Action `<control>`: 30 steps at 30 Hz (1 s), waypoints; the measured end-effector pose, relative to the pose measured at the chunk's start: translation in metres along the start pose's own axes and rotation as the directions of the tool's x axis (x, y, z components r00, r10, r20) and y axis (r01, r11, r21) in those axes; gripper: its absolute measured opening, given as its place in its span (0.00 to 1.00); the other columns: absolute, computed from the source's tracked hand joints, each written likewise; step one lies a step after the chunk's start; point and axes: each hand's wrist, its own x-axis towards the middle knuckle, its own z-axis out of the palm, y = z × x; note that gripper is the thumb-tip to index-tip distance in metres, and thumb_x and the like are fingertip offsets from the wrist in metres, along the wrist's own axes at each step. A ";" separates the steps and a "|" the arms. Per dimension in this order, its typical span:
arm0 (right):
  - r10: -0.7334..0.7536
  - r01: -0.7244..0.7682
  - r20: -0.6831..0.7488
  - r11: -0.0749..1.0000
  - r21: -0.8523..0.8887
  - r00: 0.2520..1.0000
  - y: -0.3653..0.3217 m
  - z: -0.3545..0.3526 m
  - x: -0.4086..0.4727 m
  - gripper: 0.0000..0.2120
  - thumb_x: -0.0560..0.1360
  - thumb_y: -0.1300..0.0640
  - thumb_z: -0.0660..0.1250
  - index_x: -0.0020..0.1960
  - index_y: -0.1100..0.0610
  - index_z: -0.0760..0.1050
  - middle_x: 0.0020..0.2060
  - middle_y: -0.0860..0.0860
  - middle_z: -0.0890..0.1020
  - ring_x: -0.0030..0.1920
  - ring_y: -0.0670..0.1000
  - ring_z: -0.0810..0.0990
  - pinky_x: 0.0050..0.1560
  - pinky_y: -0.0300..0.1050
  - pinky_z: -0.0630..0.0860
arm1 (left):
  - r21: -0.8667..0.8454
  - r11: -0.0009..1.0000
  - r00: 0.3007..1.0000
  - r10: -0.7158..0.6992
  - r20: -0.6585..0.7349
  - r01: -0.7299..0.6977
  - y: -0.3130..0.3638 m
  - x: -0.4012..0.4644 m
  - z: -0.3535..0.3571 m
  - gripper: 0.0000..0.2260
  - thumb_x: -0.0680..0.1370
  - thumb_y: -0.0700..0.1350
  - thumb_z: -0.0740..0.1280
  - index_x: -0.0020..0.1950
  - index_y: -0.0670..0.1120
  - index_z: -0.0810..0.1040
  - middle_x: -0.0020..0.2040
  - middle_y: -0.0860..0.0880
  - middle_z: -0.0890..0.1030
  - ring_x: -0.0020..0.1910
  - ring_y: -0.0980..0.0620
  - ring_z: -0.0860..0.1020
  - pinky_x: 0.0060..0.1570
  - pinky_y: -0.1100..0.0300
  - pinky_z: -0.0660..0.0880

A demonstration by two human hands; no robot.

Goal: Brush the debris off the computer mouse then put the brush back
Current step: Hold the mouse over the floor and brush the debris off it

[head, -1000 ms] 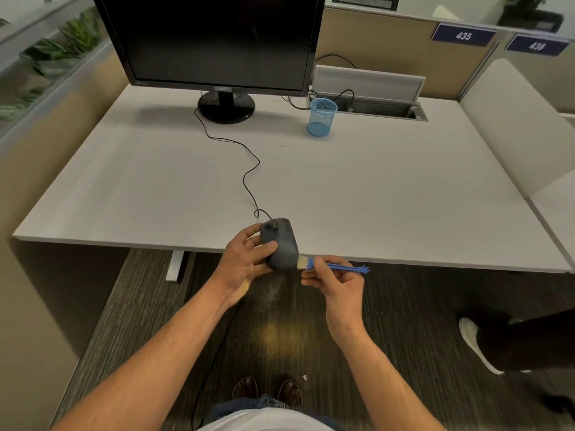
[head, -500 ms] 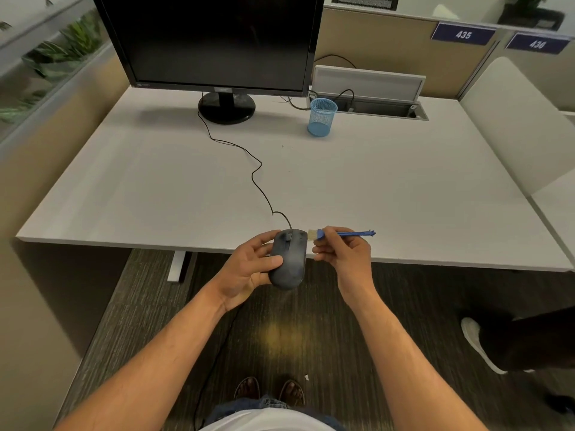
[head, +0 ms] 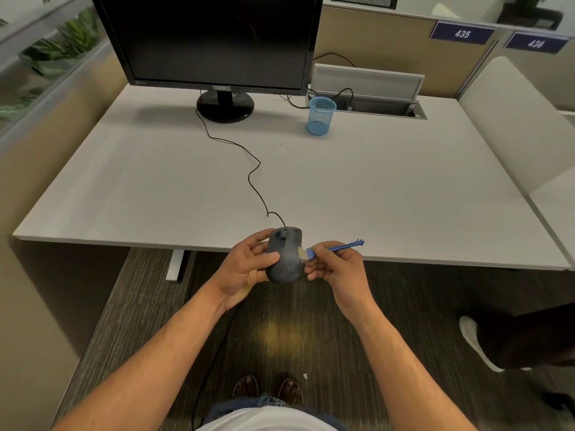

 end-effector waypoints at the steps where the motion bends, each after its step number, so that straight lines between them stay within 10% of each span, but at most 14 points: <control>1: -0.001 0.001 0.001 1.000 0.000 1.000 0.001 0.000 -0.002 0.08 0.81 0.63 0.65 0.50 0.65 0.81 0.36 0.59 0.84 0.35 0.53 0.83 0.36 0.41 0.82 | -0.003 1.000 1.000 -0.001 -0.004 0.001 0.000 0.000 0.000 0.26 0.72 0.39 0.72 0.70 0.47 0.74 0.65 0.43 0.80 0.63 0.43 0.80 0.49 0.50 0.81; 30: -0.059 0.059 0.028 0.998 0.019 0.998 0.036 0.020 -0.034 0.10 0.77 0.56 0.69 0.52 0.64 0.82 0.41 0.60 0.86 0.39 0.54 0.84 0.40 0.44 0.82 | -0.039 0.999 0.991 0.016 -0.133 -0.021 0.002 0.006 -0.003 0.29 0.69 0.43 0.76 0.69 0.47 0.74 0.62 0.44 0.82 0.61 0.44 0.81 0.48 0.52 0.82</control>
